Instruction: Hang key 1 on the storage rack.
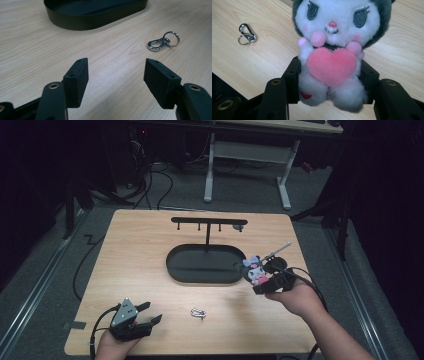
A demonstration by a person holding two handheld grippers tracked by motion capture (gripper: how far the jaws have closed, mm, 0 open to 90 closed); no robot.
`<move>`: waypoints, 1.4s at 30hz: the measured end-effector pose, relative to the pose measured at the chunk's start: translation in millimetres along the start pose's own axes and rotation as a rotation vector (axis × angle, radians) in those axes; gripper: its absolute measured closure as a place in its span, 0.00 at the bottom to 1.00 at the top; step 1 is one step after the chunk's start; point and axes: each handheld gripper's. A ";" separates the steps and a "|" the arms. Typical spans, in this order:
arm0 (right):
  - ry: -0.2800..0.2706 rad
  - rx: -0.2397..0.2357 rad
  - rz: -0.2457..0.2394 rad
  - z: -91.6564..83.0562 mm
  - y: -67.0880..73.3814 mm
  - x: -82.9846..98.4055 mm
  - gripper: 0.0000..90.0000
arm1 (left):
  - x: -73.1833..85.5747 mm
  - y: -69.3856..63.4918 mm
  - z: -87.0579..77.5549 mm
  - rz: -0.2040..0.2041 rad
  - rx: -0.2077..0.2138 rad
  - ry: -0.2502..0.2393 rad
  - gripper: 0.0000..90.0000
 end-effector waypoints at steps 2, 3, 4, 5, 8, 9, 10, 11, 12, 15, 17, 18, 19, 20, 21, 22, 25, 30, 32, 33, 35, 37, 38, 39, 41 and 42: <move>0.001 0.004 0.002 -3.4 1.1 -4.0 0.54 | -0.1 -0.5 0.6 0.001 0.000 -0.002 0.41; 0.000 0.006 -0.002 -5.4 1.1 -6.2 0.54 | -0.1 -0.7 0.8 0.001 0.001 -0.001 0.41; 0.002 0.005 0.006 -6.9 1.7 -7.7 0.54 | -0.3 -0.9 0.8 0.002 0.003 0.002 0.41; 0.004 0.003 0.002 -8.4 1.7 -9.9 0.54 | -0.4 -1.0 1.1 0.006 0.004 0.003 0.41; 0.005 0.010 0.003 -12.4 1.5 -16.2 0.54 | -0.4 -0.9 1.0 0.007 0.006 0.003 0.41; 0.002 0.006 0.005 -13.1 1.6 -18.1 0.54 | -0.3 -0.7 0.8 0.005 0.006 0.002 0.41; 0.006 0.007 0.003 -14.2 2.0 -20.4 0.54 | -0.1 -0.6 0.8 0.004 0.005 -0.001 0.41; 0.003 0.003 0.000 -14.4 2.1 -21.7 0.54 | 0.0 -0.4 0.7 0.002 0.005 -0.002 0.41; 0.011 0.004 0.009 -15.3 3.3 -23.1 0.54 | 0.1 0.0 0.3 0.003 0.007 0.001 0.41; 0.014 0.002 -0.001 -16.4 4.7 -28.2 0.54 | 0.1 0.0 0.0 0.004 0.007 0.001 0.41; 0.018 -0.005 0.002 -17.8 5.9 -31.5 0.54 | 0.0 -0.1 -0.1 0.003 0.007 0.000 0.41; 0.017 -0.003 -0.006 -18.3 6.0 -32.7 0.54 | 0.1 -0.3 0.1 0.003 0.006 -0.003 0.41; 0.017 -0.002 -0.003 -18.9 6.7 -33.6 0.54 | 0.0 -0.4 0.1 0.004 0.006 -0.002 0.41; 0.017 -0.002 -0.006 -19.9 7.1 -35.0 0.54 | 0.0 -0.5 0.2 0.003 0.007 -0.002 0.41; 0.018 -0.003 -0.002 -21.3 7.9 -36.7 0.54 | 0.1 -0.5 0.3 0.003 0.007 -0.002 0.41; 0.019 -0.002 -0.002 -22.4 8.0 -37.9 0.54 | 0.2 -0.5 0.4 0.002 0.007 -0.001 0.41; 0.015 -0.006 -0.003 -27.4 7.7 -42.6 0.54 | 0.6 -0.3 0.4 0.002 0.012 0.006 0.41; 0.010 0.001 -0.007 -34.3 8.1 -50.2 0.54 | 0.5 0.3 0.2 0.004 0.009 0.004 0.41; 0.006 -0.003 -0.003 -35.6 7.7 -53.2 0.54 | 1.0 0.5 0.2 -0.001 0.007 0.001 0.41; 0.009 -0.002 -0.002 -36.4 7.9 -54.7 0.54 | 1.2 0.4 0.1 -0.003 0.007 0.000 0.41; 0.010 0.002 0.003 -37.8 9.1 -57.7 0.54 | 1.1 0.2 -0.2 -0.002 0.007 0.003 0.41; 0.012 0.001 0.003 -39.2 9.2 -60.2 0.54 | 1.0 -0.2 0.0 0.000 0.008 0.004 0.41; 0.005 -0.003 -0.003 -39.7 8.8 -61.6 0.54 | 0.9 -0.4 0.0 0.002 0.008 0.005 0.41; 0.004 -0.005 -0.001 -40.8 8.8 -63.4 0.54 | 0.9 -0.4 0.0 0.003 0.009 0.006 0.41; 0.006 -0.006 0.000 -43.0 9.2 -66.4 0.54 | 1.0 -0.3 0.1 0.002 0.009 0.006 0.41; 0.003 -0.006 -0.001 -43.8 9.4 -67.6 0.54 | 1.2 0.0 0.0 -0.001 0.009 0.006 0.41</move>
Point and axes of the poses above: each handheld gripper's, and its own axes: z roughly forward along the jaws, x roughly out of its underside, y roughly to its left, and after that the axes turned 13 degrees about z, right-handed
